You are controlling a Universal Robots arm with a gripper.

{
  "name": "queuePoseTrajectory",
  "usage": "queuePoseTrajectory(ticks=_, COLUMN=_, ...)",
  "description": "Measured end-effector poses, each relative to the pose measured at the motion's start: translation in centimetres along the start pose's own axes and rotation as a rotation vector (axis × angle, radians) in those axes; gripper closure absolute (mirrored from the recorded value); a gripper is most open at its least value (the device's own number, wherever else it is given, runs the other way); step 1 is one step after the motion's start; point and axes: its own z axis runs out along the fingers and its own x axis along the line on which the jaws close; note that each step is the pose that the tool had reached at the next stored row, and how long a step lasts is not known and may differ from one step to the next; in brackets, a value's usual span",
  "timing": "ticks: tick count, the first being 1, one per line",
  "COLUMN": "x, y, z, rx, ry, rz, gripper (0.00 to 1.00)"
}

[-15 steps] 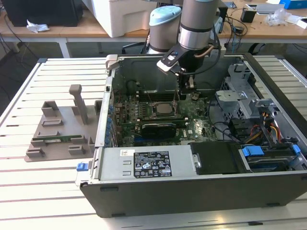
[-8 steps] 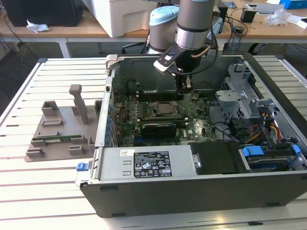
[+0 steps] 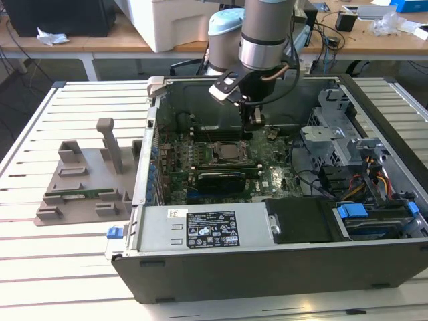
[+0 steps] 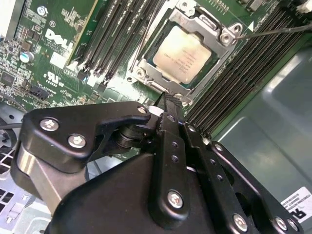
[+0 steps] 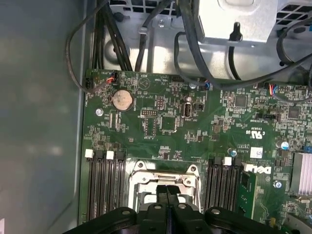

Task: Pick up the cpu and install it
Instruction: 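Close the cpu cover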

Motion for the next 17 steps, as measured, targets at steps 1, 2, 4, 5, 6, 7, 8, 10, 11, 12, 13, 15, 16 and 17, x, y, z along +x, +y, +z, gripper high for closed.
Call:
queuePoseTrajectory(ticks=1, x=0.01, y=-0.16, z=0.03, rx=0.0000, ry=0.0001, rz=0.000, gripper=0.89)
queuePoseTrajectory(ticks=2, x=0.03, y=-0.29, z=0.06, rx=0.0000, ry=0.0001, rz=0.000, gripper=0.89)
queuePoseTrajectory(ticks=4, x=0.04, y=-0.51, z=0.19, rx=0.0000, ry=0.0001, rz=0.000, gripper=0.89)
queuePoseTrajectory(ticks=5, x=0.05, y=-0.63, z=0.42, rx=0.0000, ry=0.0001, rz=0.000, gripper=0.89)
queuePoseTrajectory(ticks=6, x=0.06, y=-0.75, z=0.74, rx=0.0000, ry=0.0001, rz=0.000, gripper=0.89)
queuePoseTrajectory(ticks=7, x=0.08, y=-0.86, z=0.95, rx=0.0000, ry=0.0001, rz=0.000, gripper=0.89)
queuePoseTrajectory(ticks=8, x=0.09, y=-1.00, z=1.17, rx=0.0000, ry=0.0001, rz=0.000, gripper=0.89)
queuePoseTrajectory(ticks=10, x=0.12, y=-1.37, z=1.52, rx=0.0000, ry=0.0000, rz=0.000, gripper=0.89)
queuePoseTrajectory(ticks=11, x=0.16, y=-1.92, z=1.86, rx=0.0000, ry=0.0000, rz=0.000, gripper=0.89)
queuePoseTrajectory(ticks=12, x=0.20, y=-2.43, z=2.18, rx=0.0000, ry=0.0001, rz=0.000, gripper=0.89)
queuePoseTrajectory(ticks=13, x=0.23, y=-2.81, z=2.41, rx=0.0000, ry=0.0002, rz=0.000, gripper=0.89)
queuePoseTrajectory(ticks=15, x=0.29, y=-3.53, z=2.81, rx=0.0000, ry=0.0000, rz=0.000, gripper=0.89)
queuePoseTrajectory(ticks=16, x=0.31, y=-3.76, z=2.91, rx=-0.0001, ry=0.0001, rz=0.000, gripper=0.89)
queuePoseTrajectory(ticks=17, x=0.34, y=-4.28, z=3.10, rx=0.0000, ry=0.0000, rz=0.000, gripper=0.89)
